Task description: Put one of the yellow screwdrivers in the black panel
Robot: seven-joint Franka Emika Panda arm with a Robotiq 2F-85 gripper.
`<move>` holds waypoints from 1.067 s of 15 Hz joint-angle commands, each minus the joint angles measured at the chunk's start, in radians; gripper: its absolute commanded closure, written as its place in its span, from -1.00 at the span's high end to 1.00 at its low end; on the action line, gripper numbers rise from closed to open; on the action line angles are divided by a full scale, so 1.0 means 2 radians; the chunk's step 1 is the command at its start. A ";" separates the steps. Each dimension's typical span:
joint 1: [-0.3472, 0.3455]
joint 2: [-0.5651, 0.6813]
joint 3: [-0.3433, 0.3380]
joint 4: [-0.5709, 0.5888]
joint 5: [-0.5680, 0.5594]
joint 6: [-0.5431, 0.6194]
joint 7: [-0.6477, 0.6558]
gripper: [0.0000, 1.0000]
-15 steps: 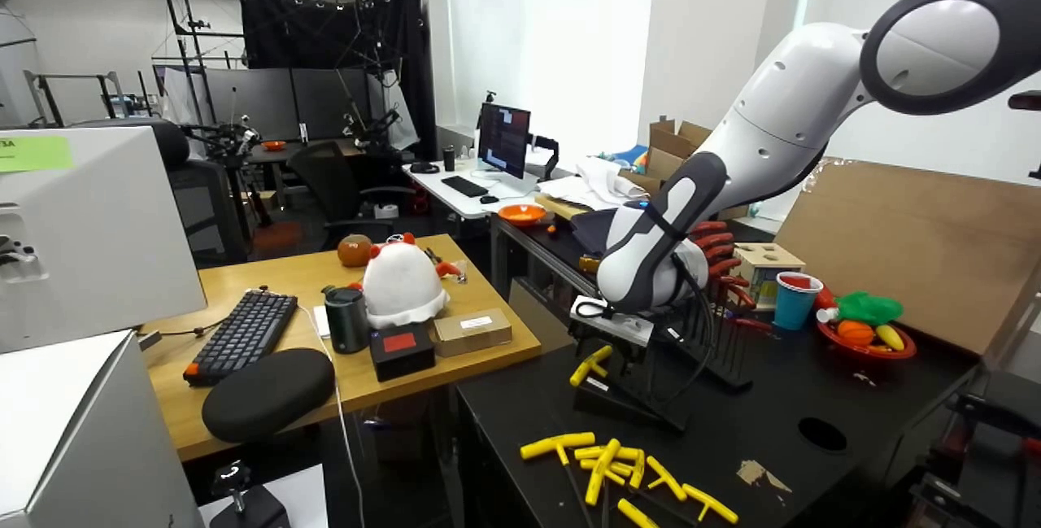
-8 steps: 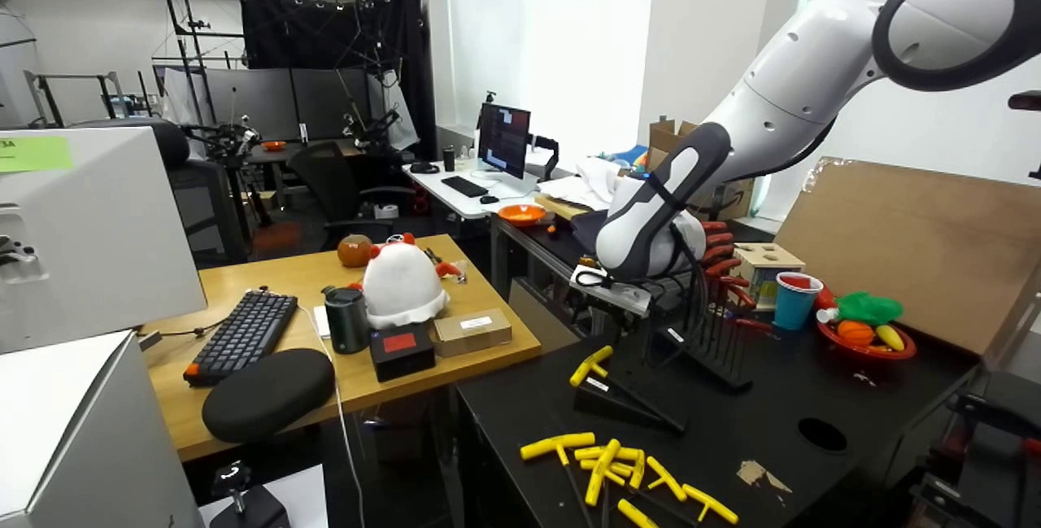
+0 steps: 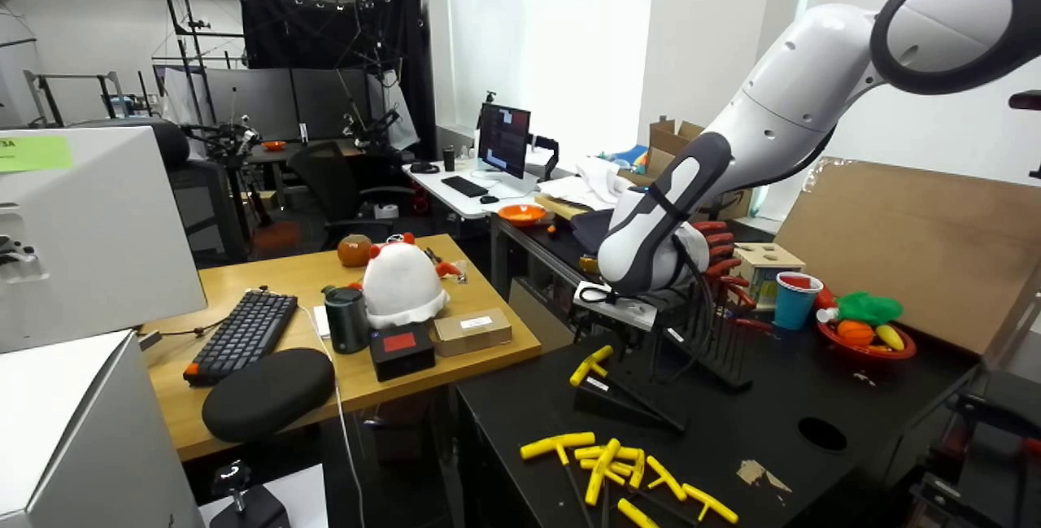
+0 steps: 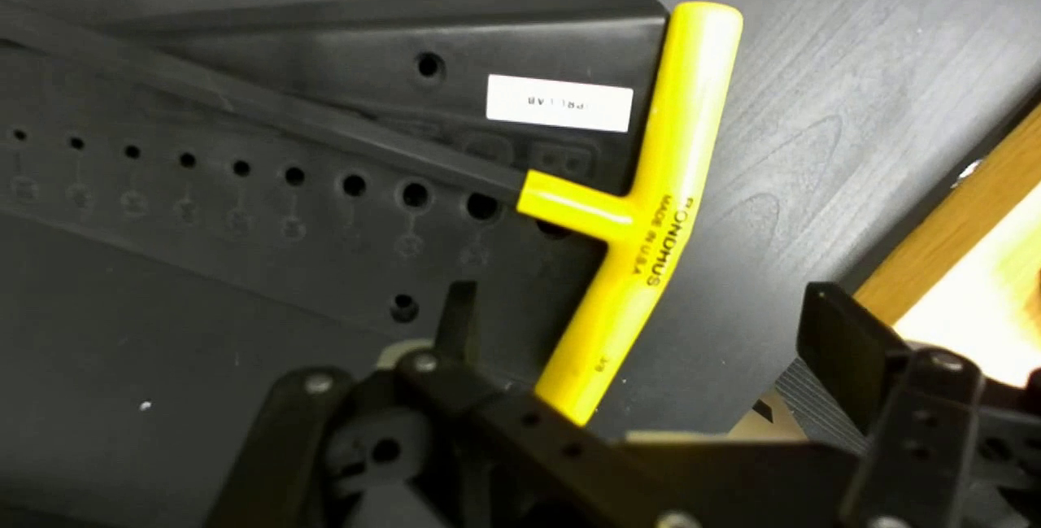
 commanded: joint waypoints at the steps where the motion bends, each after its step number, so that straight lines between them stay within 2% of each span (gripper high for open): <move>1: -0.006 -0.006 0.008 -0.009 0.011 0.000 -0.021 1.00; 4: -0.003 -0.003 0.004 -0.003 0.009 -0.001 -0.021 1.00; 11: -0.023 -0.007 0.032 -0.006 0.016 -0.009 -0.064 1.00; 12: -0.003 0.006 0.011 0.003 0.015 -0.002 -0.045 1.00; 16: -0.010 0.006 0.019 0.004 0.018 -0.003 -0.057 1.00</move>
